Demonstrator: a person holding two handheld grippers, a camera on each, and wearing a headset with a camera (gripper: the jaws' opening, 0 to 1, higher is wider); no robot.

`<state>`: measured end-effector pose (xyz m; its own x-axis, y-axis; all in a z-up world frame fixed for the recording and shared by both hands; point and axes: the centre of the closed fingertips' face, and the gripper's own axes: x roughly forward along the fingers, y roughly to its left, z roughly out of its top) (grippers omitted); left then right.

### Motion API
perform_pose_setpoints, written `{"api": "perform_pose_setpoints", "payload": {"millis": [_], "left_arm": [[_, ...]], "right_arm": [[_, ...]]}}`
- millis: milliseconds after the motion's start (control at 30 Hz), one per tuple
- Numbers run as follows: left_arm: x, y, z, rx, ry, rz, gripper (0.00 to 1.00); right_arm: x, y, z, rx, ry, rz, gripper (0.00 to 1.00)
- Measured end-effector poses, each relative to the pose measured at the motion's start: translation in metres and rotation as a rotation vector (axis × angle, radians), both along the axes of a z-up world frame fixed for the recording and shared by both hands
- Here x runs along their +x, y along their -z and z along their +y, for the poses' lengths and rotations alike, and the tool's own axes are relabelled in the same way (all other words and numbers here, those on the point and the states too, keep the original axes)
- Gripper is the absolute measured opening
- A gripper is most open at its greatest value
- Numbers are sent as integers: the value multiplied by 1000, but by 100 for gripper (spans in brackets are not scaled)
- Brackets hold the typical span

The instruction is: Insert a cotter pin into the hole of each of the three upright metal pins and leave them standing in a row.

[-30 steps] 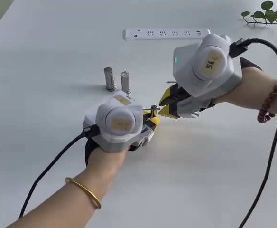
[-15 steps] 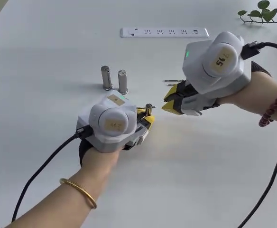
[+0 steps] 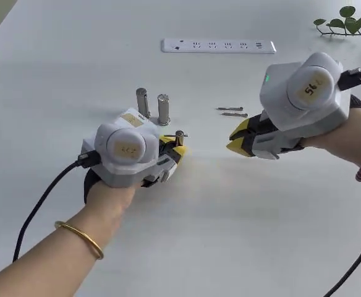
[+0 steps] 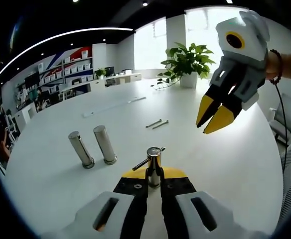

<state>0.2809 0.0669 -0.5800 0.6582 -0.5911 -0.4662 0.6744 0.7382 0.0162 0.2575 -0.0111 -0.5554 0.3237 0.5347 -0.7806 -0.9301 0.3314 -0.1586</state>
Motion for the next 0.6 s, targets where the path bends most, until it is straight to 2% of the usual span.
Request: {"api": "perform_pose_setpoints", "payload": {"millis": [200,367,500,600], "left_arm": [[2,2,14,20,-2,-2,6],[6,4,26,21,-22,11,6],[8,2,30,1,-24,18,6],[9,3,31,5,-20,20,6]], "right_arm": [[-2,4,0,10,15,19,3],[-5,8,0,12,25,33,3],[-7,10,-1,16,35,43,3],[-8,10,-1,17,42,48,3]]}}
